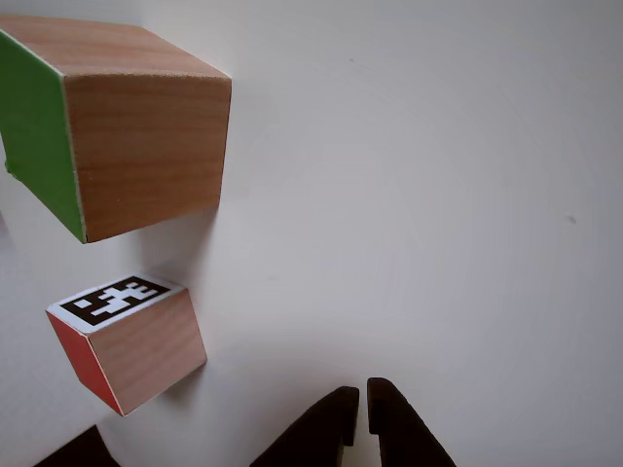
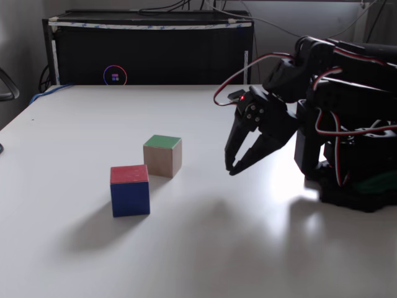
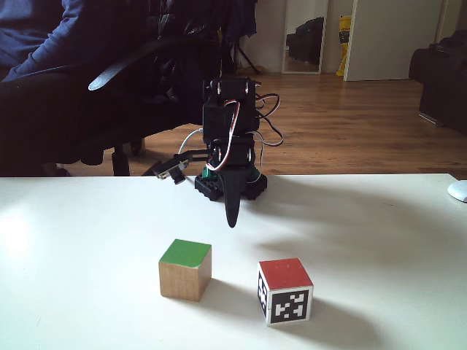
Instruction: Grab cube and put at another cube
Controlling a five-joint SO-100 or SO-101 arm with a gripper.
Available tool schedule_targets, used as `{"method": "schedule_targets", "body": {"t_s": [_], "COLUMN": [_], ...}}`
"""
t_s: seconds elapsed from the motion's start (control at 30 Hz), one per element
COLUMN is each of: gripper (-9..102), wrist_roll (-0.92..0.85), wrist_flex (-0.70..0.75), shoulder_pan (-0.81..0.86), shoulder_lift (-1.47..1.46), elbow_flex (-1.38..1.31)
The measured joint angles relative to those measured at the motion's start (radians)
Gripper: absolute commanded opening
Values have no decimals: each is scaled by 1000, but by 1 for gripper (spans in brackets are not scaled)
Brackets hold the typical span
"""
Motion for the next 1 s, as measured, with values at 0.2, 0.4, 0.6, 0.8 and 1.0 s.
{"method": "schedule_targets", "body": {"t_s": [0.2,0.4,0.6,0.8,1.0], "gripper": [0,0,0,2,20], "wrist_roll": [15,15,23,58,109], "wrist_flex": [0,0,0,0,-28], "shoulder_pan": [0,0,0,37,112], "shoulder_lift": [0,0,0,-66,-565], "elbow_flex": [0,0,-3,-195,-548]}}
